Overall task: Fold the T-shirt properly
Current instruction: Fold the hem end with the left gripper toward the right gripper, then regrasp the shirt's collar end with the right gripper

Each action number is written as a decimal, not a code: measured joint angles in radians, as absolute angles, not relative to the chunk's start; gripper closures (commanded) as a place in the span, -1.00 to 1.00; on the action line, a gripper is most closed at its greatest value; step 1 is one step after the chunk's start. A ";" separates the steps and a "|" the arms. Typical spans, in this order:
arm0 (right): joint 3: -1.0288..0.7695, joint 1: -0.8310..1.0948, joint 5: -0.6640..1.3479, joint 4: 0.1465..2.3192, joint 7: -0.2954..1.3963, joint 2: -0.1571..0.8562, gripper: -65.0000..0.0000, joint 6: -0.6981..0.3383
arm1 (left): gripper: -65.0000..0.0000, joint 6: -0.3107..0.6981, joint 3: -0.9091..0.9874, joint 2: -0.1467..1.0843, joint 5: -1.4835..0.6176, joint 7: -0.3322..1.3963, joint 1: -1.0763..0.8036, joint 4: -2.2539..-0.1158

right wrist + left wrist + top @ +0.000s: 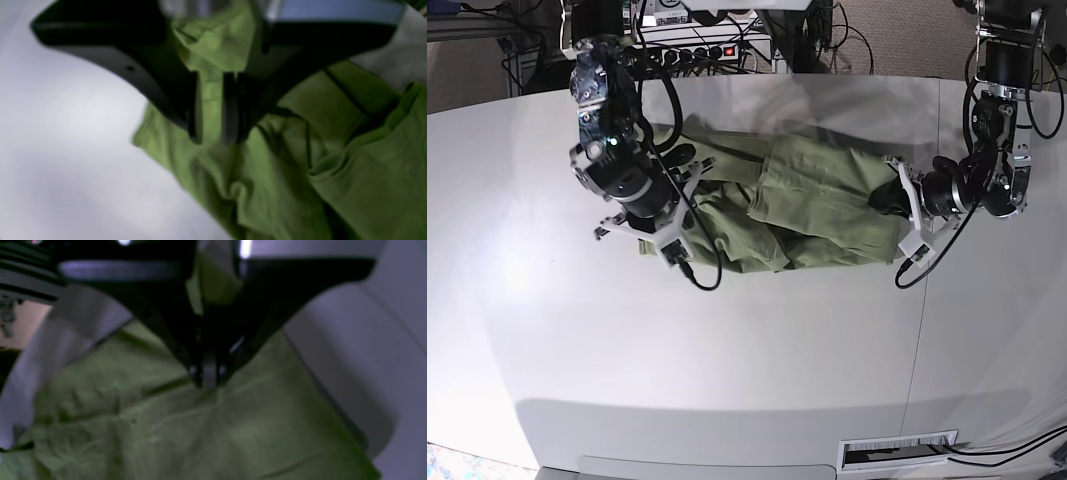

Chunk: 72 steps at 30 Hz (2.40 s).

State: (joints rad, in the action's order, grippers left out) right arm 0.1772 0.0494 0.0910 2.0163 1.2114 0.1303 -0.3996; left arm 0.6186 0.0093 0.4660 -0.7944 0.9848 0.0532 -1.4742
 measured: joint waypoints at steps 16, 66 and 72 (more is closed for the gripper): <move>-0.126 0.194 0.170 2.055 1.184 0.197 0.28 -0.434 | 1.00 0.566 -0.191 0.460 -0.598 0.795 0.061 -1.494; -0.324 0.039 0.736 1.504 1.203 0.227 -0.01 -0.551 | 1.00 0.577 -0.194 0.459 -0.585 0.790 0.061 -1.497; -0.245 0.039 0.735 1.504 1.172 0.227 0.00 -0.551 | 1.00 0.576 -0.194 0.460 -0.599 0.792 0.062 -1.494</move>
State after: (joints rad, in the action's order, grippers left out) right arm -0.2455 0.0387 0.7353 1.5036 1.1721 0.2268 -0.5510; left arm 0.5762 -0.1936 0.4599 -0.5991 0.7921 0.0616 -1.4940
